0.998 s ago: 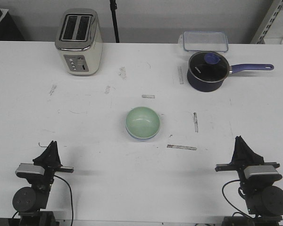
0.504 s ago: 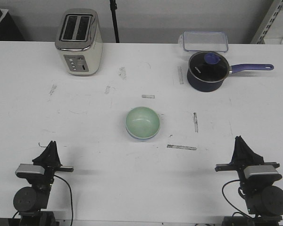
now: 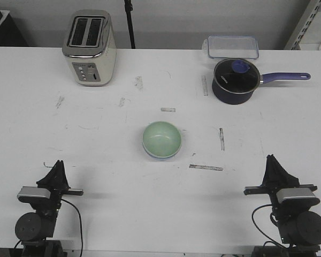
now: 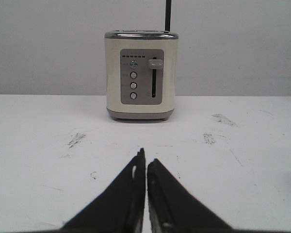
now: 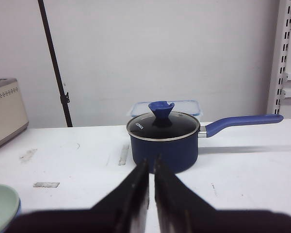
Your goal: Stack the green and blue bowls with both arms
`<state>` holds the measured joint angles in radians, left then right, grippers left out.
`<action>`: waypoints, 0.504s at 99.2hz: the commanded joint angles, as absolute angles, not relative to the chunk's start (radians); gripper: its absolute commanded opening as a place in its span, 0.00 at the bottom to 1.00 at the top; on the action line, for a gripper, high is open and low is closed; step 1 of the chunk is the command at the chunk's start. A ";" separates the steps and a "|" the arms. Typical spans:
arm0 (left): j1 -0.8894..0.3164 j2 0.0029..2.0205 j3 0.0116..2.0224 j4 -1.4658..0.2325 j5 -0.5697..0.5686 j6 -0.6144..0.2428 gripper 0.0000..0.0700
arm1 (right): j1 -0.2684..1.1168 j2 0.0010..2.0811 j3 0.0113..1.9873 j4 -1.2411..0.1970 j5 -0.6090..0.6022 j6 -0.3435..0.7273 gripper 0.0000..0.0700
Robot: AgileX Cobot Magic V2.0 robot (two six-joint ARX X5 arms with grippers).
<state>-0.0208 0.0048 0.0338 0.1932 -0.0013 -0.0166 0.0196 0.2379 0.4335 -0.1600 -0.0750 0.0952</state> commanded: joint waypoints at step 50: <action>-0.021 0.003 0.012 0.204 -0.004 -0.019 0.00 | 0.020 0.235 0.435 -0.159 -0.069 0.100 0.02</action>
